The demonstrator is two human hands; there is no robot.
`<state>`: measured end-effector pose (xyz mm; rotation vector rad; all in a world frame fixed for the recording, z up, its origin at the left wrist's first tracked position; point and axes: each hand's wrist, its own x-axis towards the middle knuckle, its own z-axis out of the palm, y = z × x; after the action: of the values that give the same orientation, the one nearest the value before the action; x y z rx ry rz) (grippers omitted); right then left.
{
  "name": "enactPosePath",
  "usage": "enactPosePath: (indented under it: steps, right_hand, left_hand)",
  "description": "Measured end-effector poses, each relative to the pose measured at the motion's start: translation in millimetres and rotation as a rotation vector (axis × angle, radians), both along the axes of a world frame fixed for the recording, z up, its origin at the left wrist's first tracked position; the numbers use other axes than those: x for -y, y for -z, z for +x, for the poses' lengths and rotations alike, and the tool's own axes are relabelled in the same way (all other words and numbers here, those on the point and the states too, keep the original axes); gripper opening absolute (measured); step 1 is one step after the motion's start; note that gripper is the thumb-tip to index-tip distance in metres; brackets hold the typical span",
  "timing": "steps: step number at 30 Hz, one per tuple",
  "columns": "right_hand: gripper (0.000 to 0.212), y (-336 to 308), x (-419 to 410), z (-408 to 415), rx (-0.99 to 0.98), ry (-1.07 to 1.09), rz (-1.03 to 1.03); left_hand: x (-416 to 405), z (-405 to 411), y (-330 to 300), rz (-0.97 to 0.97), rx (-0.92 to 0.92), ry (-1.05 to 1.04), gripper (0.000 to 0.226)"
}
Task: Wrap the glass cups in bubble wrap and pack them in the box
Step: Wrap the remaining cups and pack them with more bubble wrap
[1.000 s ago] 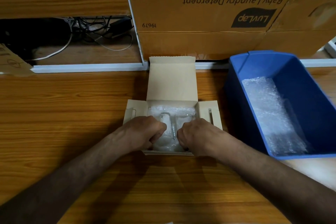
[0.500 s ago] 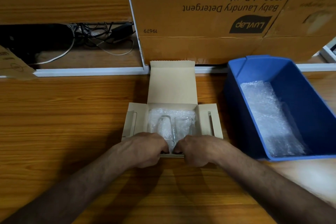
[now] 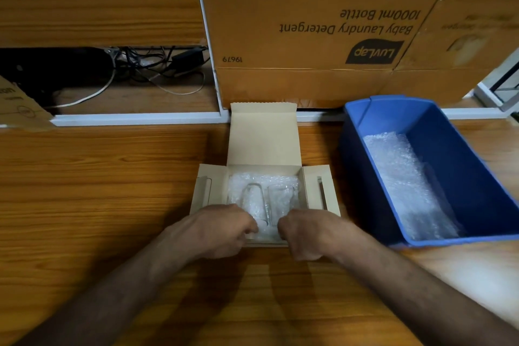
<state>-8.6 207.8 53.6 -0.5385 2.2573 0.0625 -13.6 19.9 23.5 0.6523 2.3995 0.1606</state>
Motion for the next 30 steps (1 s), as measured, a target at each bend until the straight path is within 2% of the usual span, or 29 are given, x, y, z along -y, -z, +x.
enactPosePath:
  steps: [4,8,10,12,15,19,22,25,30]
  right_hand:
    - [0.035,-5.4,-8.0,9.1,-0.066,0.001,-0.045]
    - [0.033,5.3,6.3,7.8,-0.074,-0.059,0.019]
    - [0.03,5.9,7.8,8.2,-0.088,-0.078,0.029]
    - [0.028,3.1,1.7,11.3,-0.139,-0.085,0.006]
    - [0.032,2.1,-15.2,14.3,-0.394,-0.094,-0.11]
    - [0.064,19.1,-29.7,8.3,-0.625,0.033,-0.309]
    - [0.062,28.1,-38.8,1.3,-0.804,0.091,-0.337]
    - [0.067,29.1,-52.8,-4.0,-0.813,0.179,-0.35]
    - [0.07,16.6,-88.4,-15.0,-0.967,0.3,-0.377]
  left_hand:
    - [23.7,-7.2,-2.3,-0.011,-0.187,0.074,0.028]
    - [4.0,-0.2,6.4,-0.162,-0.152,0.217,0.04]
    - [0.2,1.8,8.6,-0.164,-0.119,0.209,0.04]
    - [4.9,1.1,5.5,-0.117,-0.111,0.183,0.039]
    - [11.4,-2.0,-2.0,0.064,-0.236,0.1,0.035]
    - [2.5,-15.0,-5.6,0.281,-0.505,-0.015,0.033]
    - [-8.0,-28.1,4.0,0.341,-0.606,-0.073,0.038]
    - [-25.0,-39.5,3.6,0.367,-0.685,-0.101,0.045]
    - [-68.5,-62.2,-9.8,0.397,-0.768,-0.107,0.055]
